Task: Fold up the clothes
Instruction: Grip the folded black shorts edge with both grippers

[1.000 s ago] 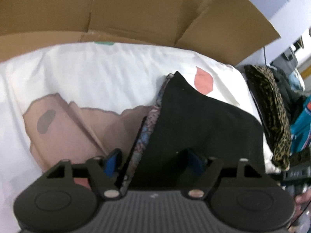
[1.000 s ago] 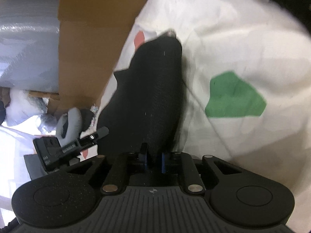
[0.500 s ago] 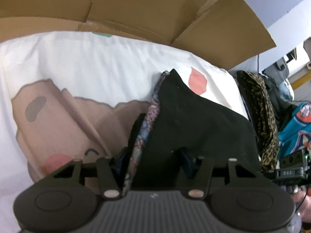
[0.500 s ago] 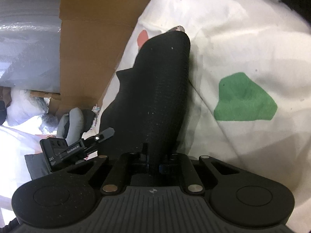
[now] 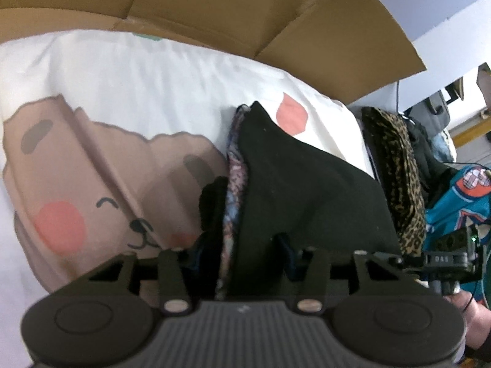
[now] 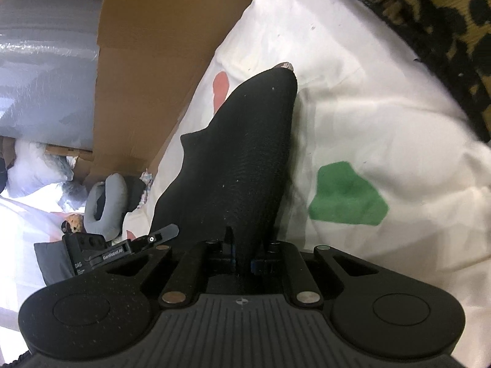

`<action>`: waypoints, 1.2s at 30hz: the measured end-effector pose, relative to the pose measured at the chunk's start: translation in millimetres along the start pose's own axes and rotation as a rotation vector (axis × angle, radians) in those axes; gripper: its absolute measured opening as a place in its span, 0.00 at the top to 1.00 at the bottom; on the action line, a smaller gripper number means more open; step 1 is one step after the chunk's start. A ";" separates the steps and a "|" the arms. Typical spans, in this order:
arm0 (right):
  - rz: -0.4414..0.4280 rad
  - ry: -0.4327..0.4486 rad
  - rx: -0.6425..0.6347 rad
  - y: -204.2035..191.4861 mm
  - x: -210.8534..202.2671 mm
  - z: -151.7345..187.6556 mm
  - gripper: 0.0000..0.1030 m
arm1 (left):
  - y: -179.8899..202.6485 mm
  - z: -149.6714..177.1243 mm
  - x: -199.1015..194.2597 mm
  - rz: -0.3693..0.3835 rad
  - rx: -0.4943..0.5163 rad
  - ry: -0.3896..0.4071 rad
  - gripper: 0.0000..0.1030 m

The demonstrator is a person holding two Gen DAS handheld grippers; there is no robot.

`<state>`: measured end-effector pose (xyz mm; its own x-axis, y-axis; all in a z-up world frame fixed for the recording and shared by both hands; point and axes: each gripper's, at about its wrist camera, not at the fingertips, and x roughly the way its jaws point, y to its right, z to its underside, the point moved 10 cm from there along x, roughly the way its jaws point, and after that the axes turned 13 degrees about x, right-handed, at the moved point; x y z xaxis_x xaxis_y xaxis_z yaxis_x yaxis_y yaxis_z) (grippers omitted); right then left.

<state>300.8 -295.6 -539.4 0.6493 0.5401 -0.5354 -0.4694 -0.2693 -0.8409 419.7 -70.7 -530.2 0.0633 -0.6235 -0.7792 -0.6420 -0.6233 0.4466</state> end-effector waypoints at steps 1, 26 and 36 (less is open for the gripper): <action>0.004 -0.003 -0.002 1.4 -0.6 -0.6 0.94 | -1.0 -1.1 0.2 -0.002 0.000 -0.002 0.43; -0.052 0.004 0.111 10.8 17.0 -9.0 0.76 | 5.0 -31.3 28.5 0.144 0.056 -0.074 0.49; -0.066 0.011 0.126 7.7 12.4 -11.8 0.75 | 6.2 -34.3 32.6 0.182 0.029 -0.080 0.44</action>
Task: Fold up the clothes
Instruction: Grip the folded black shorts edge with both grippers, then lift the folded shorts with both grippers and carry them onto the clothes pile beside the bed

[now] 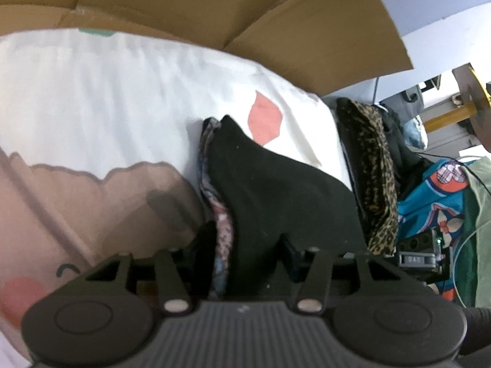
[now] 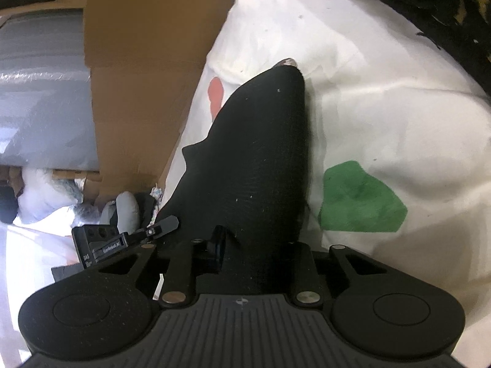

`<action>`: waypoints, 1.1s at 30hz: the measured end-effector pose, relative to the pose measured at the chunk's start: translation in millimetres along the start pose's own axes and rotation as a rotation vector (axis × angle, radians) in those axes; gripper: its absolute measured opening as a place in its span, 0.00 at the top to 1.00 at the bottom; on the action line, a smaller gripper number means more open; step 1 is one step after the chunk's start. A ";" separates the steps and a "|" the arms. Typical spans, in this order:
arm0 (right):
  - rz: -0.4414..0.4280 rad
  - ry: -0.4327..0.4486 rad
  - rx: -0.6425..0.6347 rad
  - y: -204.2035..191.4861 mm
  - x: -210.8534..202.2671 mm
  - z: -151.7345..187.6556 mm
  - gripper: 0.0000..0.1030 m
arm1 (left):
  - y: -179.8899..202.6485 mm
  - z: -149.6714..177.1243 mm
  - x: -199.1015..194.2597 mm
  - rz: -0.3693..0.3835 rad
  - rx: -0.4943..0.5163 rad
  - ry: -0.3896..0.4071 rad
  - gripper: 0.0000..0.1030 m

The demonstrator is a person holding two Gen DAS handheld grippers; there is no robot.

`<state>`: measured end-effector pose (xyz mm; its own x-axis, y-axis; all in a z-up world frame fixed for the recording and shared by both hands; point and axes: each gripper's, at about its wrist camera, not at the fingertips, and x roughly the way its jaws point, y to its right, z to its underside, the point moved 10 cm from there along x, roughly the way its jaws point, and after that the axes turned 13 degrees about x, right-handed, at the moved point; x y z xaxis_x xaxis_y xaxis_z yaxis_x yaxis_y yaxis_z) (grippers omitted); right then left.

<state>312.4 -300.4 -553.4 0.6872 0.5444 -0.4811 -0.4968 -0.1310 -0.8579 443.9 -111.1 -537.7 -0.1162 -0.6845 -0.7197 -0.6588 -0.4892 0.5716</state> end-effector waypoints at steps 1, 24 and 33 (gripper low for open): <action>0.001 0.001 0.007 1.1 1.1 -0.7 0.75 | -0.4 1.2 4.2 0.001 -0.004 -0.007 0.43; 0.079 0.061 -0.205 -42.8 -12.0 -5.1 0.92 | 37.5 -13.2 -24.8 -0.121 0.130 0.072 0.64; 0.102 0.072 -0.318 -74.4 -22.3 4.0 0.92 | 53.6 -8.8 -51.9 -0.209 0.107 0.145 0.64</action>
<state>331.9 -299.5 -478.1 0.6838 0.4571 -0.5688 -0.3823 -0.4396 -0.8128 421.2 -106.5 -466.3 0.1328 -0.6487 -0.7493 -0.7332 -0.5730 0.3661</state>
